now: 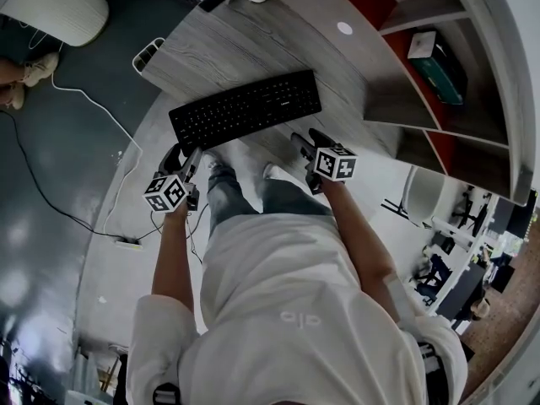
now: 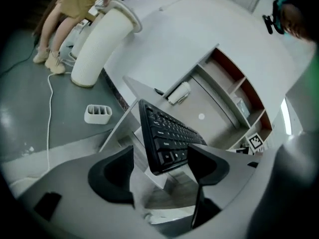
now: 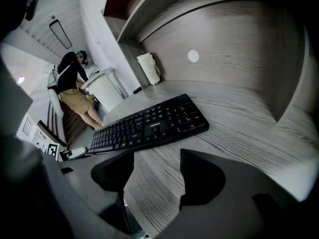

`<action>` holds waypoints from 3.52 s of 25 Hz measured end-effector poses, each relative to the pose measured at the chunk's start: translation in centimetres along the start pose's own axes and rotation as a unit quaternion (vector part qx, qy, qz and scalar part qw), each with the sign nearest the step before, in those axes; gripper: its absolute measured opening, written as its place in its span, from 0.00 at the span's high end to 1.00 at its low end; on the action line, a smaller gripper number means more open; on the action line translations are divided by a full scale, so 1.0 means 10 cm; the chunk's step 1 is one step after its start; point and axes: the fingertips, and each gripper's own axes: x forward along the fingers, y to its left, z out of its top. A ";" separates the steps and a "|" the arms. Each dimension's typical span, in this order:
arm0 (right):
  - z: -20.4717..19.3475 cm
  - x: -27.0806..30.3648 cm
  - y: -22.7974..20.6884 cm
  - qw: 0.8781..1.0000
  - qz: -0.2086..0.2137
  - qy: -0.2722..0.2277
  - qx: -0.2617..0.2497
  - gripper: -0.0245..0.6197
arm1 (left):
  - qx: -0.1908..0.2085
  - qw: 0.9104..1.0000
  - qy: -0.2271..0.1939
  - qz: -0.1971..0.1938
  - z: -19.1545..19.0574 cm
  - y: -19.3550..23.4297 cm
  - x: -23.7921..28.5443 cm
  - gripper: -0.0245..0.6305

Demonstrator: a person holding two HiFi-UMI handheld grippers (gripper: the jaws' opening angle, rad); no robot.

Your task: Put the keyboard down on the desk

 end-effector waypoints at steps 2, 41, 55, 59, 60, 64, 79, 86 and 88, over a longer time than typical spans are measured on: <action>0.00 0.02 0.04 1.000 0.005 0.003 -0.005 0.50 | 0.064 0.998 0.014 0.009 -0.04 -0.07 -0.04 0.45; -0.16 -0.07 -0.11 0.999 -0.007 0.005 0.036 0.50 | 0.314 0.946 0.063 0.048 0.21 -0.47 0.58 0.79; -0.31 -0.33 -0.42 0.996 -0.047 -0.010 0.079 0.50 | 0.381 0.918 0.096 0.052 0.39 -0.56 1.07 0.86; -0.32 -0.37 -0.44 0.995 -0.054 -0.017 0.087 0.50 | 0.370 0.920 0.113 0.059 0.38 -0.56 1.09 0.86; -0.32 -0.38 -0.45 0.994 -0.055 -0.018 0.089 0.50 | 0.356 0.926 0.110 0.058 0.40 -0.55 1.09 0.86; -0.34 -0.39 -0.44 0.994 -0.057 -0.020 0.092 0.50 | 0.310 0.946 0.081 0.043 0.45 -0.57 1.03 0.79; -0.29 -0.32 -0.37 0.995 -0.052 -0.014 0.082 0.50 | 0.364 0.919 0.151 0.023 -0.02 -0.34 0.74 0.59; -0.26 -0.33 -0.37 0.995 -0.050 -0.017 0.086 0.50 | 0.347 0.925 0.147 0.049 0.04 -0.34 0.78 0.67; -0.26 -0.34 -0.37 0.995 -0.049 -0.018 0.087 0.50 | 0.352 0.924 0.141 0.050 0.07 -0.35 0.83 0.67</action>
